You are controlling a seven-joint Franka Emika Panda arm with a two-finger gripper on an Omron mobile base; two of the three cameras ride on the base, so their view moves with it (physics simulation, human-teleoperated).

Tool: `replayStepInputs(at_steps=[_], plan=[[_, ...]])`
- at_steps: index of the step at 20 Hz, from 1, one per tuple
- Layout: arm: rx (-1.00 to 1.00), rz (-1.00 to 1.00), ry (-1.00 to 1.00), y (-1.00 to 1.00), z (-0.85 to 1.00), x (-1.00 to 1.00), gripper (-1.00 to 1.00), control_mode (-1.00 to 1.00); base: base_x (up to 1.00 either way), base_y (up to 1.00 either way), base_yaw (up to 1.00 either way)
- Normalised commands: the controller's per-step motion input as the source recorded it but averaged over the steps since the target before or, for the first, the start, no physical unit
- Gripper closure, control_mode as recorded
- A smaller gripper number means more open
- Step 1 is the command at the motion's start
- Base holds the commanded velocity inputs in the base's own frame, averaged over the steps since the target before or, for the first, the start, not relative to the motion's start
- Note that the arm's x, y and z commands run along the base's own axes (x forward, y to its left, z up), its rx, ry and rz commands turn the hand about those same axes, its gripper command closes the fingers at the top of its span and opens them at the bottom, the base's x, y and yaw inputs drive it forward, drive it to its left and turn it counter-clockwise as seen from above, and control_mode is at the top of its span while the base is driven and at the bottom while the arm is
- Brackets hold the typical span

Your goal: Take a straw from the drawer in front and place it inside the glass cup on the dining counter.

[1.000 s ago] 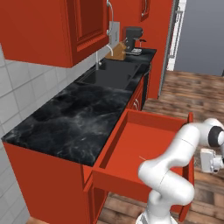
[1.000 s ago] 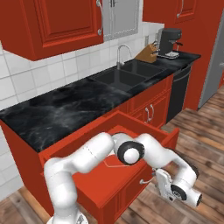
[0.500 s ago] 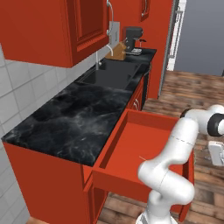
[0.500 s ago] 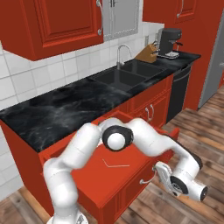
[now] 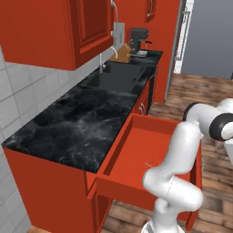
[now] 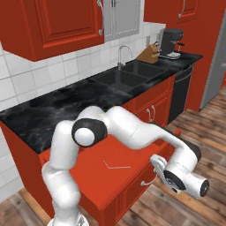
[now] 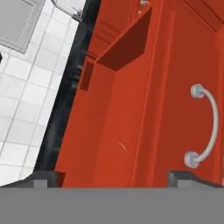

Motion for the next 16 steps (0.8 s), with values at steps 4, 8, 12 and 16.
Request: replayStepInputs(at_steps=[4, 8, 12, 16], plan=[[-0.17, -0.06, 0.0, 0.65, 1.0, -0.26, -1.0, -1.0, 0.0, 0.0, 0.0], [-0.25, -0.06, 0.0, 0.68, 1.0, -0.24, -1.0, -1.0, 0.0, 0.0, 0.0], [-0.26, -0.02, 0.03, 0.65, 1.0, -0.04, -1.0, -1.0, 0.0, 0.0, 0.0], [-0.24, 0.0, 0.23, 0.73, 1.0, 0.07, -1.0, -1.0, 0.0, 0.0, 0.0]])
